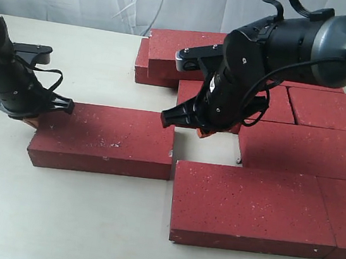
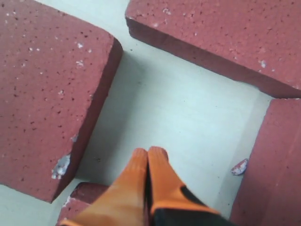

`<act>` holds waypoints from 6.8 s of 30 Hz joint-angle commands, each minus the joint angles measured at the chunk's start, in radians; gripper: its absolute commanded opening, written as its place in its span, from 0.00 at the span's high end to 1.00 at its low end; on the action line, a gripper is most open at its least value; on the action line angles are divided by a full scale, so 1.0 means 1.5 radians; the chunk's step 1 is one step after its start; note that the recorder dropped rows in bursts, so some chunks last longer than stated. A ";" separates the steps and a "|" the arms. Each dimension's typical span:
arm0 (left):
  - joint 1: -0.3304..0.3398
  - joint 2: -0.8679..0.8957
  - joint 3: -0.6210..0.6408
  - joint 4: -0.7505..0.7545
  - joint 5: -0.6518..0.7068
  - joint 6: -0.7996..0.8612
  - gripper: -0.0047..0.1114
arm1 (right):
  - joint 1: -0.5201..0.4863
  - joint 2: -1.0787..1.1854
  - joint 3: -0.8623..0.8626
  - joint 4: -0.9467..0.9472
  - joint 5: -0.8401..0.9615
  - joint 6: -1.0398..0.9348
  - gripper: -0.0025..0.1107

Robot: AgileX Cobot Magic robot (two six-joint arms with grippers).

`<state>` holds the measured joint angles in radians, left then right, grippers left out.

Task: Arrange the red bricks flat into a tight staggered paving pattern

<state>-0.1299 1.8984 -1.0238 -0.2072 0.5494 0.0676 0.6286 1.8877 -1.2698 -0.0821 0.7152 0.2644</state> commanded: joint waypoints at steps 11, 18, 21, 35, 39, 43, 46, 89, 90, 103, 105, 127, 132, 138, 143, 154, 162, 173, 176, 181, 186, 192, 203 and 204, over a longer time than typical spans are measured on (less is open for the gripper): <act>-0.002 -0.002 -0.001 -0.069 -0.024 0.067 0.96 | 0.004 -0.007 0.001 0.118 -0.012 -0.161 0.99; -0.002 -0.002 -0.001 -0.066 -0.023 0.067 0.96 | 0.053 -0.007 0.001 0.206 -0.001 -0.268 0.99; -0.002 -0.002 -0.001 -0.066 -0.023 0.067 0.96 | 0.075 -0.001 0.001 0.206 0.007 -0.272 0.99; -0.002 -0.002 -0.001 -0.065 -0.019 0.067 0.96 | 0.093 0.074 0.001 0.135 -0.023 -0.222 0.99; -0.002 -0.002 -0.001 -0.065 -0.020 0.067 0.96 | 0.093 0.074 0.001 0.083 -0.031 -0.172 0.99; -0.002 -0.002 -0.001 -0.065 -0.020 0.067 0.96 | 0.093 0.074 0.001 0.067 -0.031 -0.151 0.99; -0.002 -0.002 -0.001 -0.065 -0.020 0.067 0.96 | 0.093 0.073 0.001 0.078 -0.026 -0.151 0.99; 0.007 0.027 -0.001 -0.072 0.012 0.032 0.96 | 0.086 -0.057 -0.003 0.001 -0.003 -0.048 0.99; 0.003 0.029 -0.001 -0.073 0.010 0.032 0.96 | 0.086 -0.060 -0.003 -0.021 -0.002 -0.029 0.99; -0.076 0.033 -0.001 -0.170 -0.011 0.088 0.96 | 0.086 -0.065 -0.003 -0.085 0.007 0.020 0.99; -0.076 0.033 -0.001 -0.211 -0.008 0.119 0.96 | 0.086 -0.065 -0.003 -0.085 0.007 0.020 0.99; -0.102 0.076 -0.001 -0.454 -0.020 0.276 0.96 | 0.086 -0.065 -0.003 -0.080 0.010 0.020 0.99; -0.111 0.089 -0.001 -0.460 -0.020 0.276 0.96 | 0.086 -0.065 -0.003 -0.080 0.010 0.020 0.99; -0.114 0.089 -0.001 -0.491 -0.013 0.299 0.96 | 0.086 -0.065 -0.003 -0.080 0.008 0.020 0.99; -0.114 0.089 -0.001 -0.550 0.023 0.336 0.96 | 0.086 -0.065 -0.003 -0.079 0.007 0.020 0.99; -0.072 0.080 -0.001 -0.532 0.045 0.344 0.96 | 0.074 -0.065 -0.003 -0.075 0.006 0.020 0.99; 0.000 0.017 -0.001 -0.508 0.038 0.339 0.96 | -0.041 -0.065 -0.003 -0.035 -0.006 0.020 0.99; 0.008 -0.013 -0.027 -0.487 0.038 0.315 0.96 | -0.202 -0.065 -0.003 -0.012 -0.060 0.010 0.99; 0.006 -0.013 -0.068 -0.474 0.093 0.315 0.96 | -0.244 -0.065 -0.005 -0.002 -0.091 -0.004 0.99; 0.006 -0.016 -0.121 -0.405 0.051 0.243 0.96 | -0.299 -0.049 -0.037 0.068 -0.111 -0.068 0.99; 0.006 -0.016 -0.185 -0.284 0.013 0.124 0.96 | -0.334 0.003 -0.099 0.177 -0.106 -0.180 0.99; 0.006 0.002 -0.275 -0.167 0.004 0.033 0.96 | -0.334 0.089 -0.190 0.181 -0.118 -0.214 0.99; -0.019 0.120 -0.428 -0.089 0.001 -0.045 0.96 | -0.334 0.221 -0.333 0.133 -0.141 -0.218 0.99; -0.029 0.133 -0.438 -0.093 0.000 -0.045 0.96 | -0.334 0.230 -0.340 0.133 -0.144 -0.218 0.99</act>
<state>-0.1398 2.0550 -1.6414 -0.3348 0.5598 0.0111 0.1334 2.1984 -1.7484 0.1306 0.5261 -0.0562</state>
